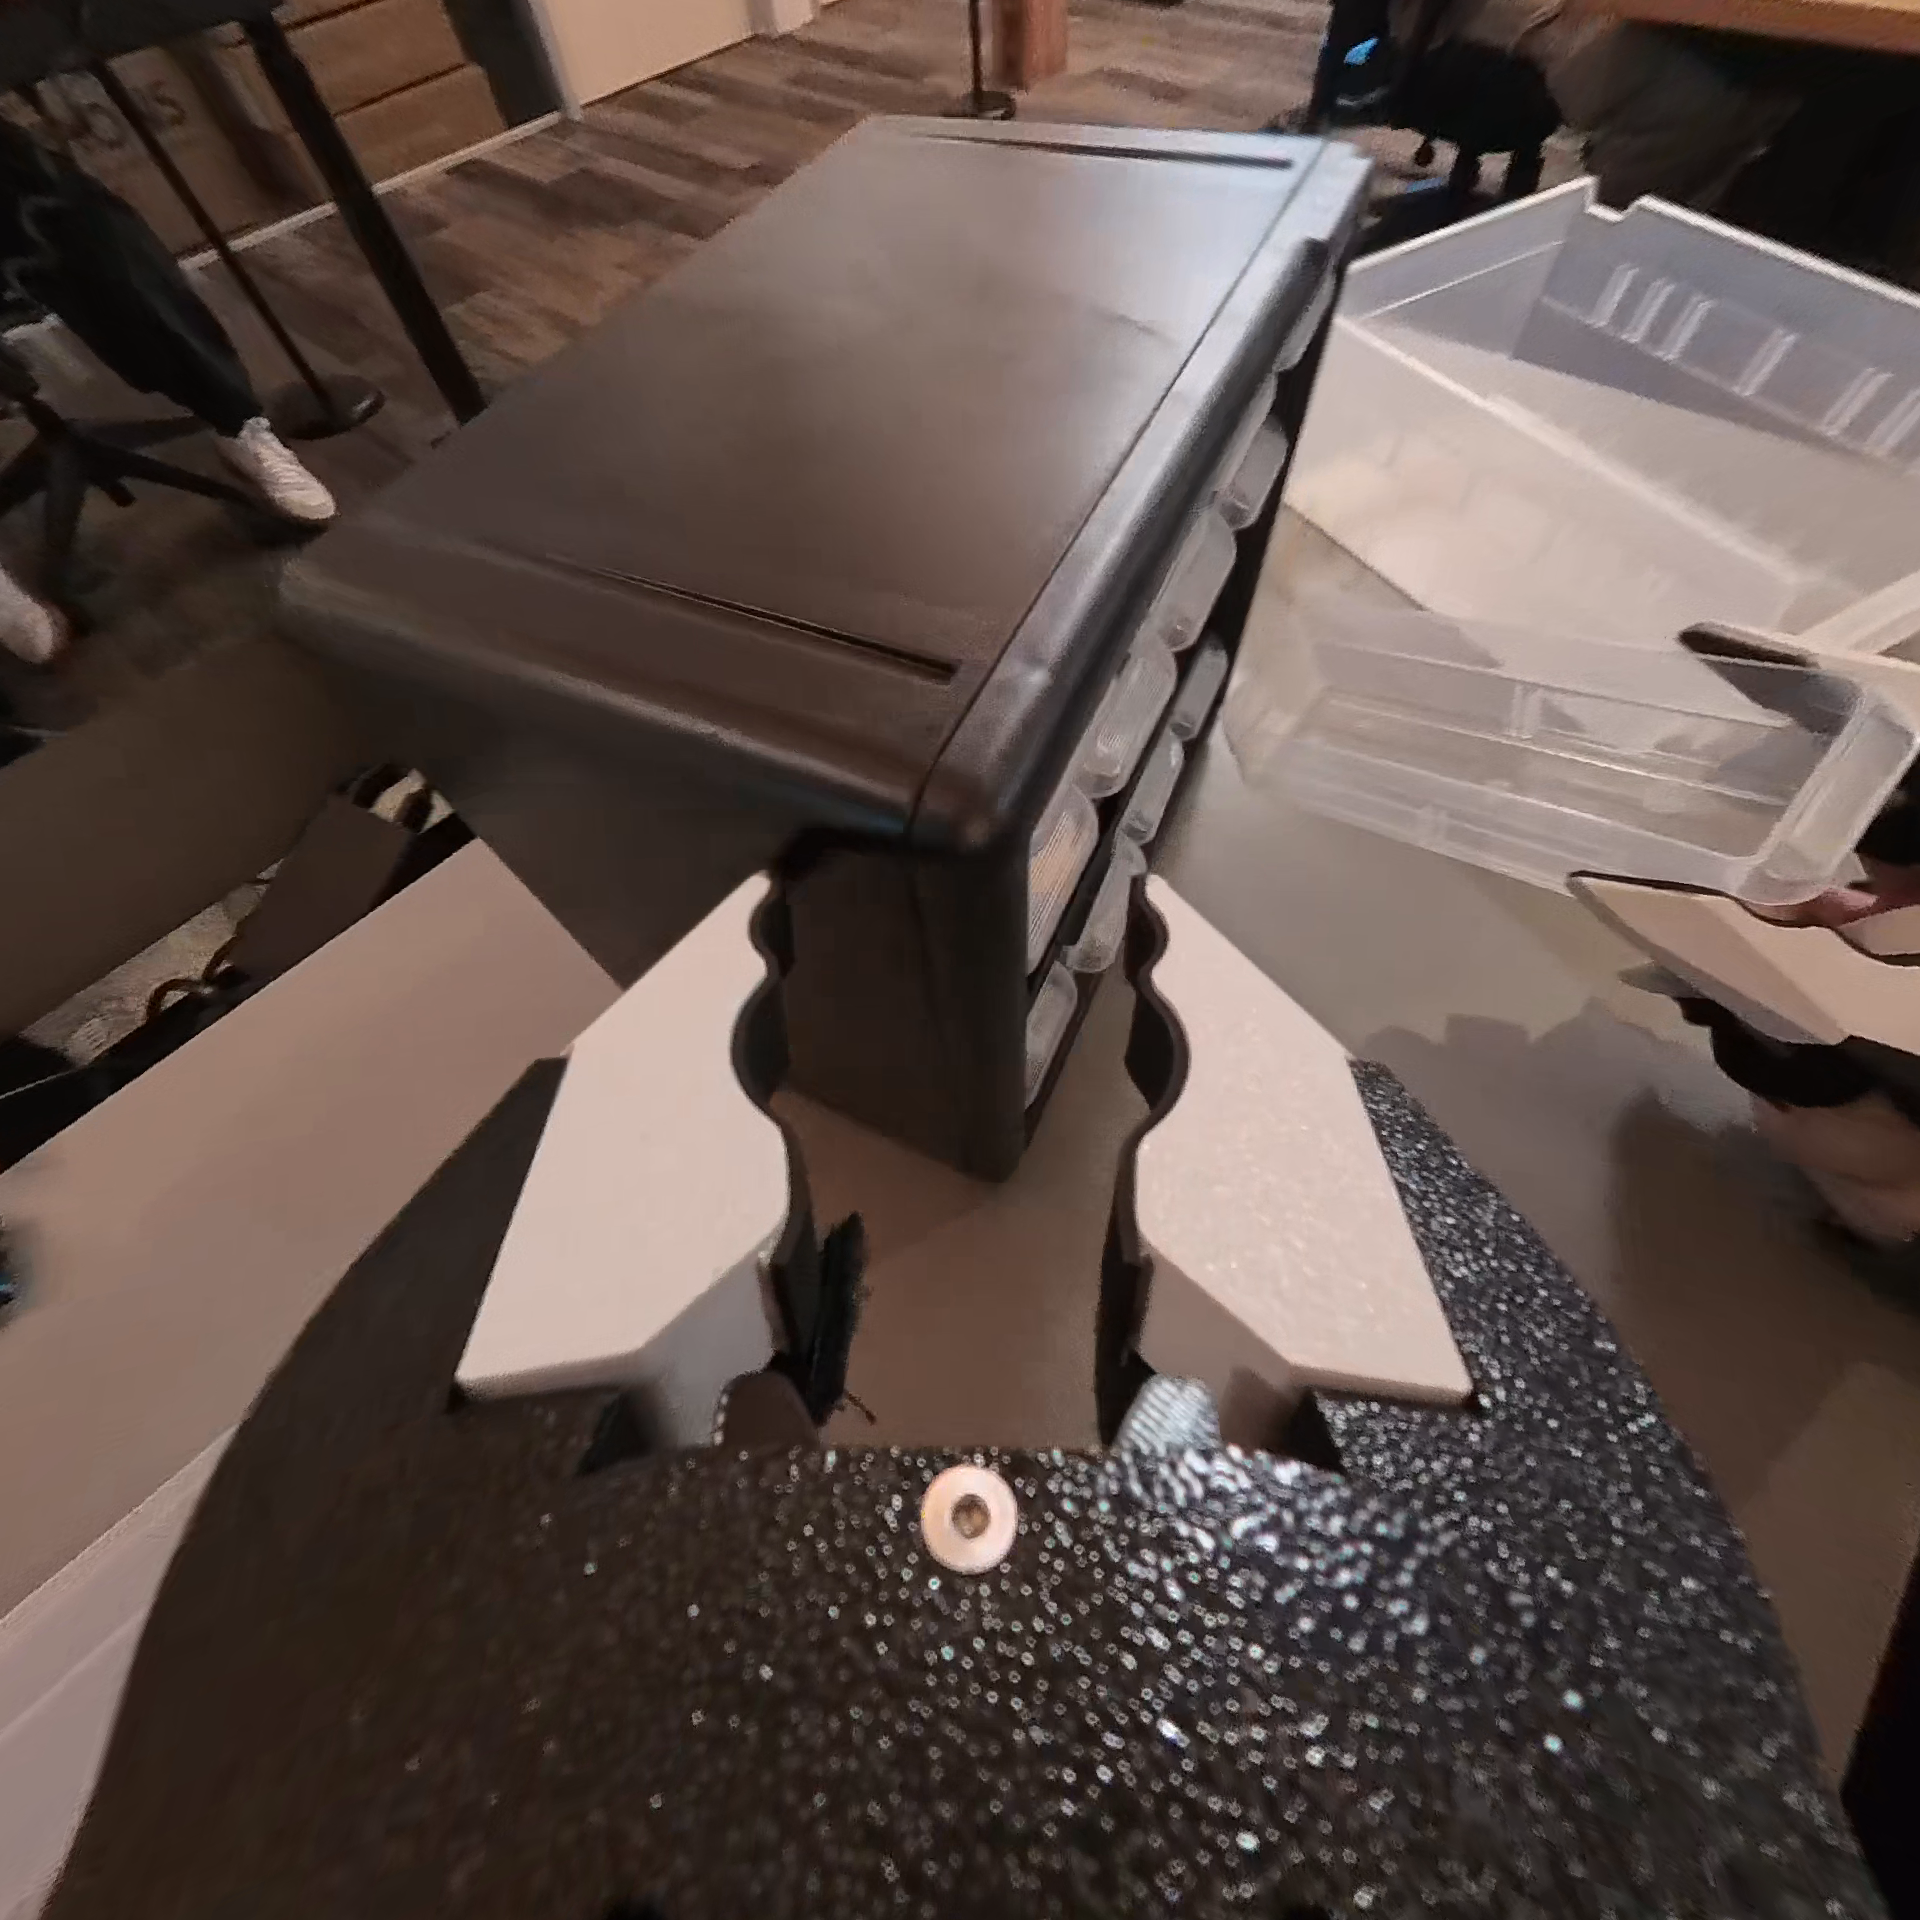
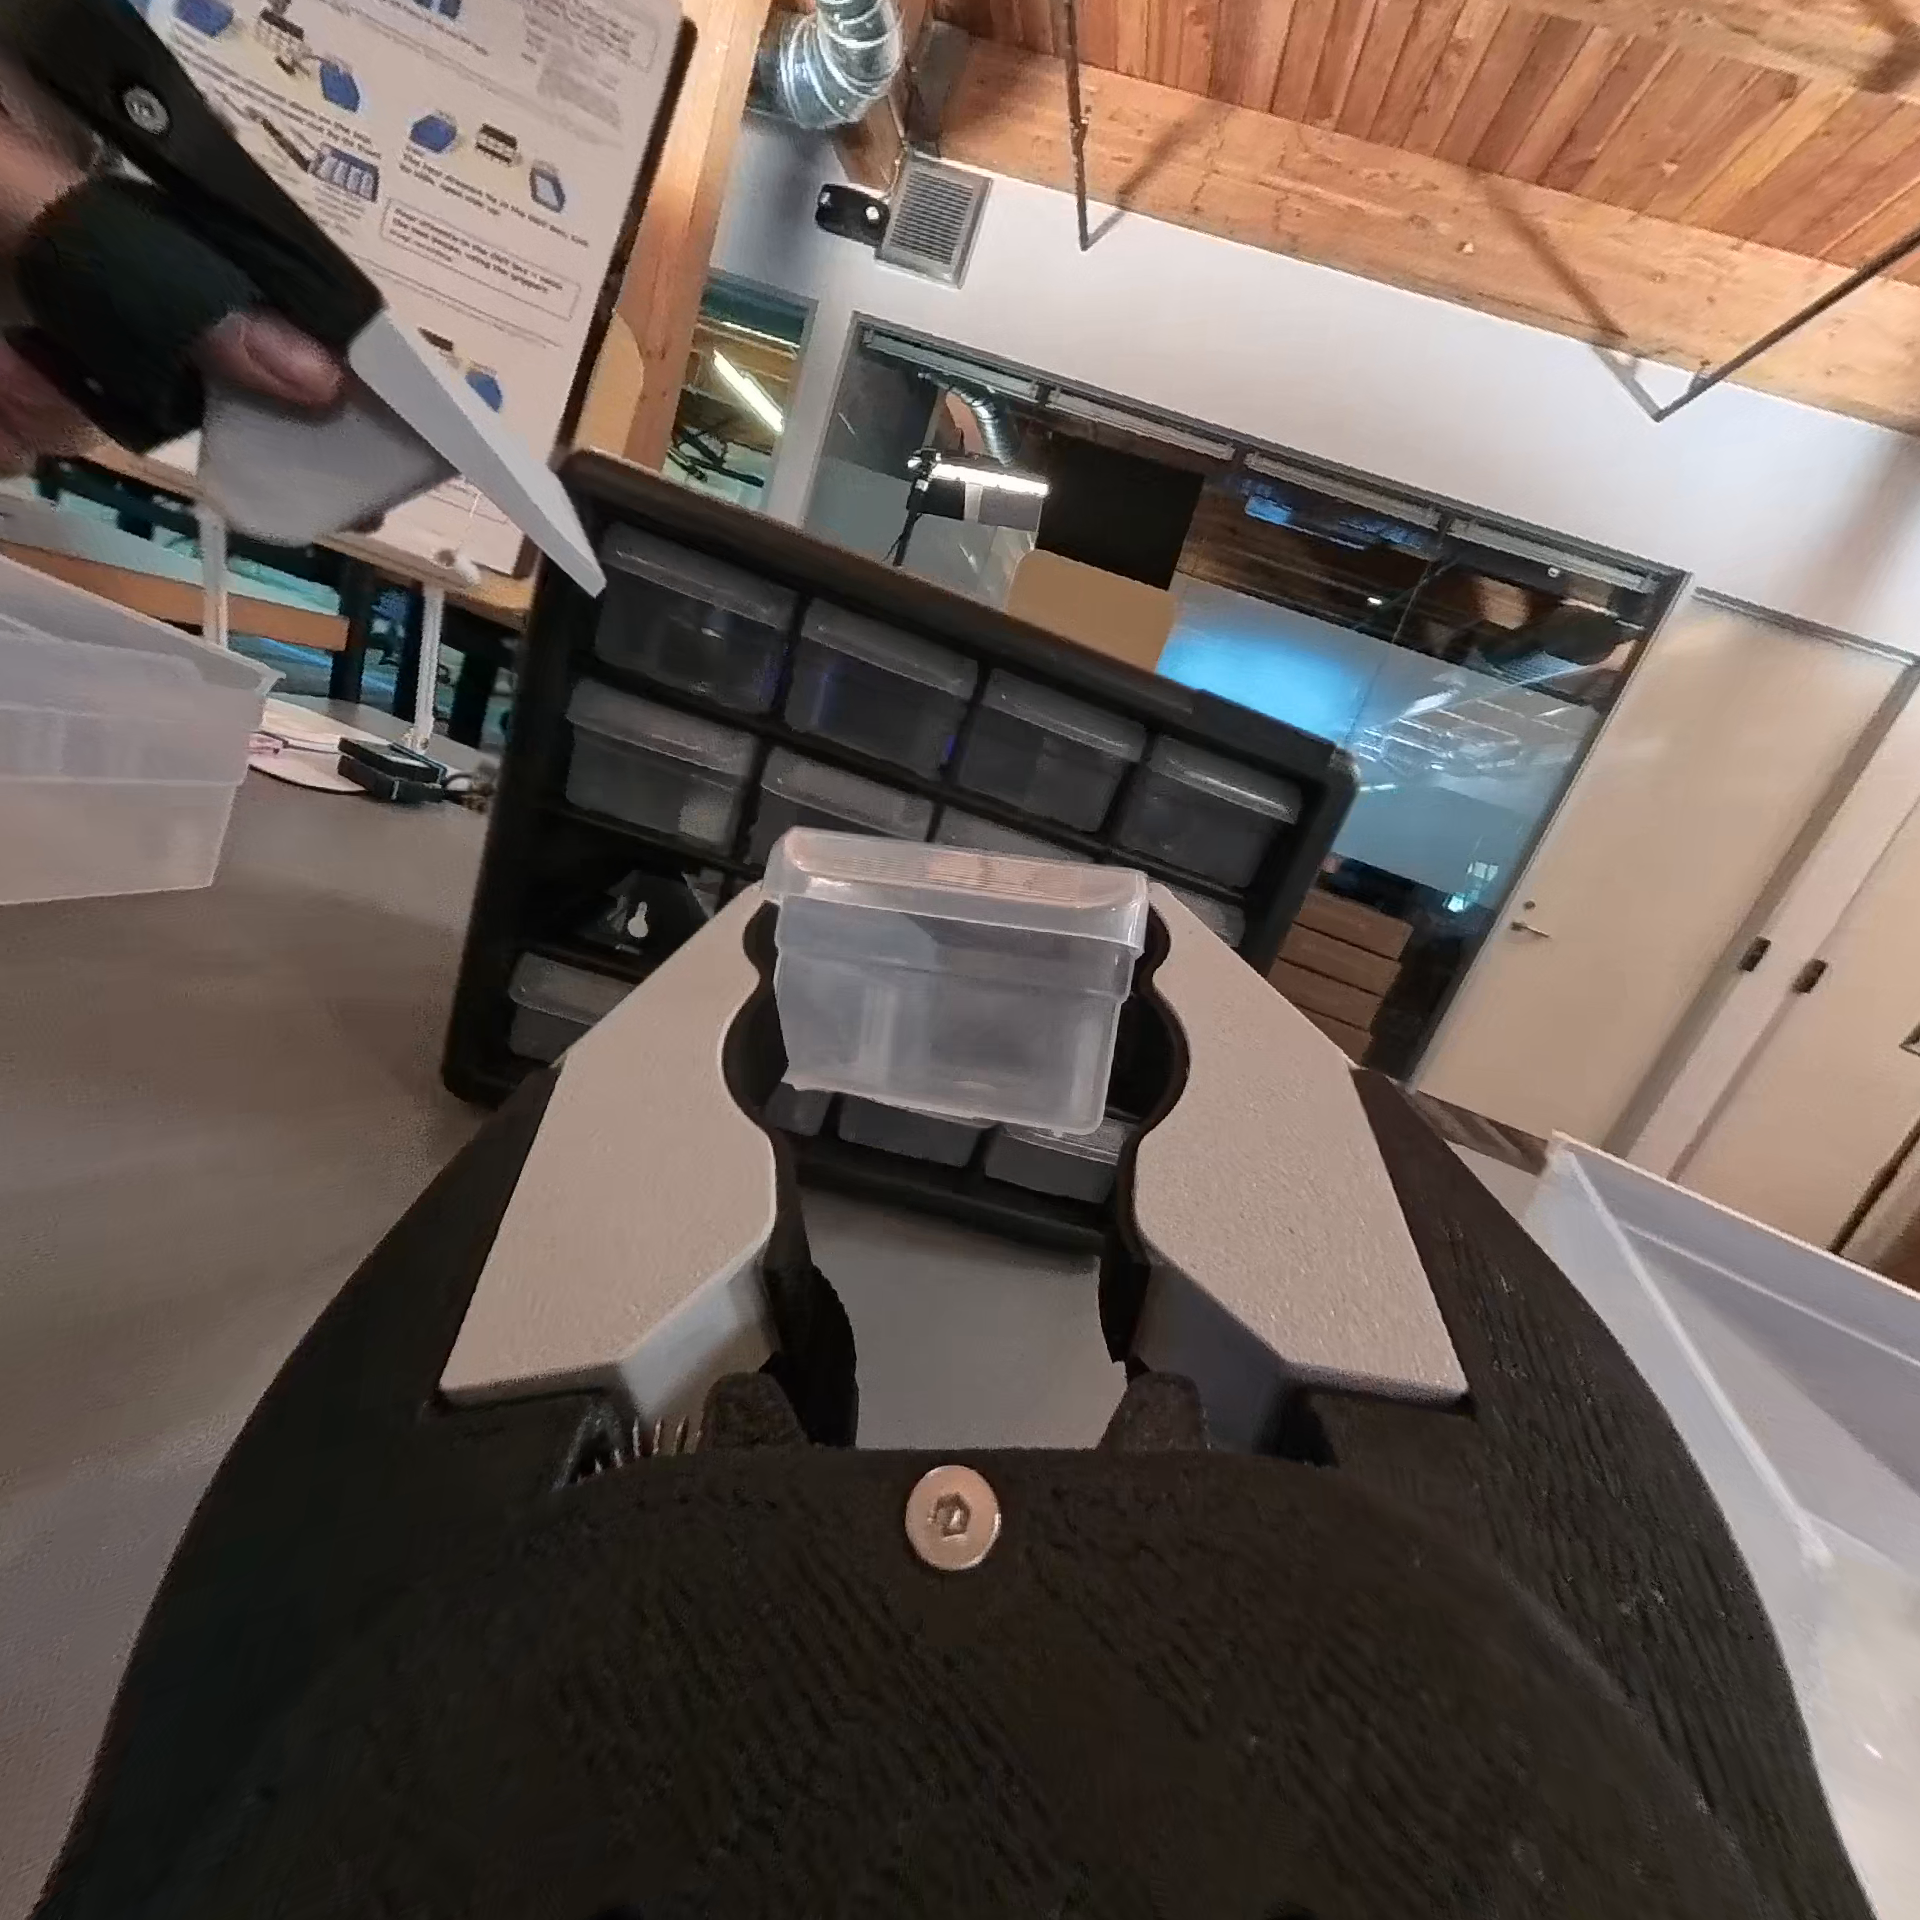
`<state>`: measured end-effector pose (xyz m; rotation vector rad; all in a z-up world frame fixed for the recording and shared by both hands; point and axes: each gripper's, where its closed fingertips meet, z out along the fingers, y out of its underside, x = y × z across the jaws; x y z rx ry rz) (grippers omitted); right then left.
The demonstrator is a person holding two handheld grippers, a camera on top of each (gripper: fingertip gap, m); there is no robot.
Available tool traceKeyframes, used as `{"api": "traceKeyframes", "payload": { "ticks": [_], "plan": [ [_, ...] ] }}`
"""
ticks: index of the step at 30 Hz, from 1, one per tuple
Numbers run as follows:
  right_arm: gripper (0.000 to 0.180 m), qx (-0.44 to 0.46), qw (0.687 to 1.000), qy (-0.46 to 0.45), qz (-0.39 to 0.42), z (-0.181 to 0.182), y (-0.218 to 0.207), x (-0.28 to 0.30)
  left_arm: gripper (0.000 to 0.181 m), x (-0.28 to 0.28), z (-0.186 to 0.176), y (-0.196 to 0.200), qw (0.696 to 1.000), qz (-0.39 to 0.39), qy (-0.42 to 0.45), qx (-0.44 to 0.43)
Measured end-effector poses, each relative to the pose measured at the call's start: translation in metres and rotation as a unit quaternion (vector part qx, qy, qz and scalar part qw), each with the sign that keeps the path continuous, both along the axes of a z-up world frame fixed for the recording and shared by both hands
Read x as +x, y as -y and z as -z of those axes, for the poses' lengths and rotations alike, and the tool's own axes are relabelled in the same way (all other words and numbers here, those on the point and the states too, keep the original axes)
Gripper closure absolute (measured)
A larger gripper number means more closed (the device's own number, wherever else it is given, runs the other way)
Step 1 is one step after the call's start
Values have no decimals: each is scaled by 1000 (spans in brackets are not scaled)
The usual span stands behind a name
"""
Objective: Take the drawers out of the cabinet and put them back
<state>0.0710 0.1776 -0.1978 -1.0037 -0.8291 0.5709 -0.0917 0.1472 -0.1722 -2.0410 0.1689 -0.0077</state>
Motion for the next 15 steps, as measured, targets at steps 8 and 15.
{"api": "traceKeyframes", "payload": {
  "ticks": [8,15],
  "plan": [
    [114,-86,995,23,-43,19,28,0,114,-17,-47,2,977,-83,72,181],
    [114,-109,986,-10,-126,5,63,-38,97,-6,-59,-19,970,-39,49,237]
  ]
}}
